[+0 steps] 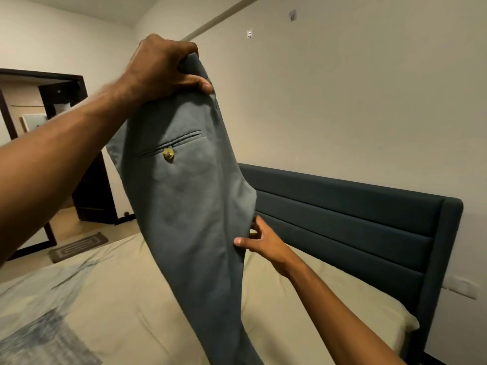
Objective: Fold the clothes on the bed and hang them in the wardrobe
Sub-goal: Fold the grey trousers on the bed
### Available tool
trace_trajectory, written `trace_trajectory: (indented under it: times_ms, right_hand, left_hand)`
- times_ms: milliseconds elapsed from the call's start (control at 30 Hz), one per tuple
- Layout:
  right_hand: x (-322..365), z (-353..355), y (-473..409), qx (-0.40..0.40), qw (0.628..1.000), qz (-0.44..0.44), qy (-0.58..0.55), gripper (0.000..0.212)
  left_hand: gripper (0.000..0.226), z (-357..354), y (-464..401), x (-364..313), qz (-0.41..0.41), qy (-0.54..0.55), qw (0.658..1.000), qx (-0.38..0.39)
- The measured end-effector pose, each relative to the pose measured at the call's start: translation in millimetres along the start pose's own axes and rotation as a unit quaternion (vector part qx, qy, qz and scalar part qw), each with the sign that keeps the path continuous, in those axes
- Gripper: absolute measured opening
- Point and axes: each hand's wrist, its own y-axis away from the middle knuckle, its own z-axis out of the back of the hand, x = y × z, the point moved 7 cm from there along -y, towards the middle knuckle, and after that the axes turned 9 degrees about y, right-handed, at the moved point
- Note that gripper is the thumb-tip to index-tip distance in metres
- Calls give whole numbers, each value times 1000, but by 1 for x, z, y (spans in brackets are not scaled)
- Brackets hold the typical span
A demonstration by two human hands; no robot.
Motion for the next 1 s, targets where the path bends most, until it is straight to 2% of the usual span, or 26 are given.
trace_trajectory:
  times_ms: [67,133,200,233,333,400,433,533,633,667,833,900,967,1000]
  right_hand:
    - [7,-12,-5,30,999,-1,-37,72]
    - [15,-20,-11,44,993,18,-105,66]
    - [23,-20,-18,19,977,28,-212,55]
    - [26,-17,-21,-3,971,27,-238,46]
    - [30,11,-30,-139,976,28,-163,17]
    - [34,32,-26,-249,954,73,-148,13]
    - [41,34,-23,-254,954,97,-125,12]
    - [53,16,-15,-160,976,137,-52,11]
    - [52,37,-6,-218,963,138,-71,16]
    - [52,38,-6,-204,967,138,-69,21]
    - [28,2,-8,5,993,86,-83,65]
    - [5,-12,-7,64,997,34,-34,55]
    - [-27,-30,-8,117,991,-6,59,32]
    - [-42,-39,-8,133,987,-17,88,21]
  left_hand:
    - [79,3,-1,-5,-13,-7,1000,2]
    - [80,5,-2,-7,-21,-6,1000,2]
    - [84,8,0,-9,-23,6,1000,3]
    - [86,9,1,-9,-24,10,1000,5]
    - [87,8,4,-1,-24,-10,1000,16]
    - [84,11,9,12,-5,-34,999,7]
    - [85,12,11,19,8,-39,999,1]
    - [92,15,20,37,39,-27,999,-4]
    - [88,15,26,52,64,-11,997,-30]
    - [86,14,26,54,70,-4,997,-31]
    - [83,5,24,51,73,46,996,-20]
    - [64,2,25,50,83,92,992,-5]
    - [32,-3,30,50,103,139,985,9]
    - [26,-6,35,50,114,160,980,20]
